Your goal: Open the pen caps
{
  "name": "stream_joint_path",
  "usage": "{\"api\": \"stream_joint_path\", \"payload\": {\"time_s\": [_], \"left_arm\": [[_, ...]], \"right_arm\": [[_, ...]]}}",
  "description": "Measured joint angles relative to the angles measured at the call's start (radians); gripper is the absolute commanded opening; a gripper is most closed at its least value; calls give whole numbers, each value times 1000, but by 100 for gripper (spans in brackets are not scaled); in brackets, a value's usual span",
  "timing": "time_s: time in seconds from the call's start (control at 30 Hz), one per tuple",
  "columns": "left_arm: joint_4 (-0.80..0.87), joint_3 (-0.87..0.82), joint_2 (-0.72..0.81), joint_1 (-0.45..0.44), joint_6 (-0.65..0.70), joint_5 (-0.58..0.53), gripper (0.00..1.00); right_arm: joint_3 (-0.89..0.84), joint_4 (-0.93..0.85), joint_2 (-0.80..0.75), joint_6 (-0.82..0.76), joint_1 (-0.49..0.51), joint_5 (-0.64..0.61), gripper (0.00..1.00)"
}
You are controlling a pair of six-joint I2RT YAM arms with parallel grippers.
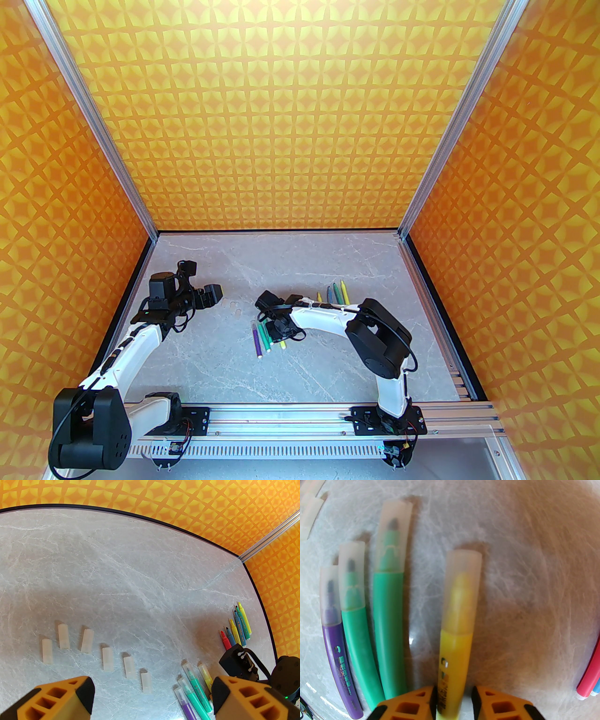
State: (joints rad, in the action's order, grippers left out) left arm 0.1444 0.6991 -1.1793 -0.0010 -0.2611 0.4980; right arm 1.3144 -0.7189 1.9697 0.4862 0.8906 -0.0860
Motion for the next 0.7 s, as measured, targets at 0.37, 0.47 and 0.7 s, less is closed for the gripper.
{"api": "stream_joint_path", "payload": {"time_s": [0.37, 0.47, 0.7], "left_arm": [[-2, -14, 0, 0, -5, 1, 86], [-2, -14, 0, 0, -11, 3, 86], [-6, -14, -22, -26, -24, 54, 86]], "right_arm": [[24, -17, 12, -4, 6, -20, 6], [-2, 13, -6, -8, 5, -20, 3], [-85, 101, -91, -47, -37, 9, 0]]}}
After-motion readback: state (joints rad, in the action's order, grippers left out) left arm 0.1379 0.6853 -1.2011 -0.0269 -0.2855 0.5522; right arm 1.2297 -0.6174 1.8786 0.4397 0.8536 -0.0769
